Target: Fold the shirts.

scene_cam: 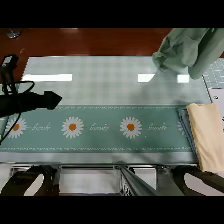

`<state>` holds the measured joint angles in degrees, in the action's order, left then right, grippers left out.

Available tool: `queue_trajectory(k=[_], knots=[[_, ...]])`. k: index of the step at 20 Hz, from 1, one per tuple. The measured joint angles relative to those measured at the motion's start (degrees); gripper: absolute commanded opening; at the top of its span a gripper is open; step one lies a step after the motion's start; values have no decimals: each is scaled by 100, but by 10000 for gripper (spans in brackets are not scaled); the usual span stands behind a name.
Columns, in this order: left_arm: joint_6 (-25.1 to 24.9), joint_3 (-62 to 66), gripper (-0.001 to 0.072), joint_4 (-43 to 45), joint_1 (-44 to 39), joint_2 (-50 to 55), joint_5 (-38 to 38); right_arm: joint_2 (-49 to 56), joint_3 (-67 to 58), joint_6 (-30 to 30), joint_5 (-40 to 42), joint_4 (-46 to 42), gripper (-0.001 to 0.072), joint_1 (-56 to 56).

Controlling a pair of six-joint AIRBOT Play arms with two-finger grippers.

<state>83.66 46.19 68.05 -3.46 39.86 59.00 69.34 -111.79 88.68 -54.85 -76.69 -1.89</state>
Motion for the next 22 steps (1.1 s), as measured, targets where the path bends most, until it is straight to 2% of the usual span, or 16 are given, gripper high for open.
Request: queue_trajectory(k=[4, 8, 11, 15, 16, 17, 19, 22], knots=[[-2, -197, 701, -74, -72, -203, -26, -684, -125, -175, -46, -9, 29, 1016], [37, -249, 701, -118, -94, -251, -216, -697, 151, -157, -721, -44, 29, 2109], [57, -264, 701, -122, -96, -260, -321, -308, 1047, 107, -870, -28, 30, 2944], [55, -267, 701, -122, -103, -260, -361, 883, 2218, 592, -249, 326, 33, 3875], [52, -269, 701, -122, -109, -258, -378, 1235, 2363, 702, -118, 531, 254, 4028], [50, -269, 701, -122, -118, -249, -404, 1582, 2472, 730, 0, 876, 629, 4155], [55, -269, 701, -125, -125, -216, -417, 2039, 2590, 627, 96, 1591, 622, 4183], [214, -271, 701, -127, -131, -155, -258, 2050, 2605, 409, -195, 1991, 622, 3552]])
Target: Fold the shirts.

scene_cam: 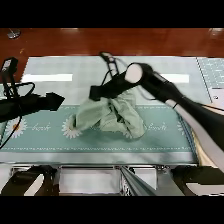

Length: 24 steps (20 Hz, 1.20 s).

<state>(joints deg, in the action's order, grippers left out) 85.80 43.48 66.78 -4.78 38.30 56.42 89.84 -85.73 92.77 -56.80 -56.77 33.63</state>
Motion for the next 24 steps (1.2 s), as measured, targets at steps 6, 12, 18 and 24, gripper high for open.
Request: queue_trajectory(k=[6, 12, 18, 24], knots=[[190, -208, 700, 11, 181, 704, 739, -1578, 1211, 136, -1012, -1318, 613, -2726], [-96, -1027, 700, -518, 527, 1963, 973, -3064, 4061, -315, -671, -713, 613, -4232], [-745, -1338, 9, -1851, 568, 2839, 542, -3067, 4948, -608, -219, -105, 613, -3923], [-1294, -1200, 20, -2326, 555, 3156, 323, -2354, 5021, -826, 81, 466, 613, -3132]])
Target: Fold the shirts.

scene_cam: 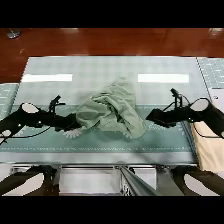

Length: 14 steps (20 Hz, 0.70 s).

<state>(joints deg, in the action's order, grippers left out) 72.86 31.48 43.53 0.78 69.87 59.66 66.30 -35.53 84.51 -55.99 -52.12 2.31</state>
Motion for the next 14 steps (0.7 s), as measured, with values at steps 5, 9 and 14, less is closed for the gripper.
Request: queue_trajectory(k=[5, 9, 14], knots=[[-133, 234, 20, -111, -2, 35, -15, 684, -304, -181, 87, 442, 613, 662], [-155, 286, 20, -157, -7, 39, -9, 1196, -627, -343, 127, 717, 31, 1187], [-240, 1191, 19, -328, 50, -313, 251, 1200, -1904, -538, -343, 686, 29, 1255]])
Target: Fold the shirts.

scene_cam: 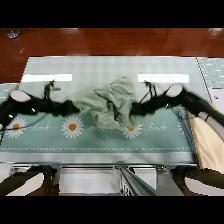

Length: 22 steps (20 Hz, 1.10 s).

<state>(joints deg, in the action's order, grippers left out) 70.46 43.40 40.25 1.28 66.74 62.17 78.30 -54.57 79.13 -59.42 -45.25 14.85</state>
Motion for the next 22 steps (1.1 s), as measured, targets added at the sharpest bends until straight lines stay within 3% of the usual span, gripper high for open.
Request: queue_trajectory(k=[6, 9, 14, 22], knots=[[140, 3438, 19, -223, 61, -678, 234, -868, -3974, 671, -424, -1224, 29, -632], [409, 5195, 19, 131, 81, -935, 411, -1545, -5451, 839, -682, -1873, 29, -741], [807, 6979, 19, 1189, 92, -1615, 1064, -3010, -6264, 896, -1069, -2800, 30, -796], [1069, 7331, 19, 2568, 92, -2833, 1773, -4142, -6207, 1051, -2361, -3493, 30, -807]])
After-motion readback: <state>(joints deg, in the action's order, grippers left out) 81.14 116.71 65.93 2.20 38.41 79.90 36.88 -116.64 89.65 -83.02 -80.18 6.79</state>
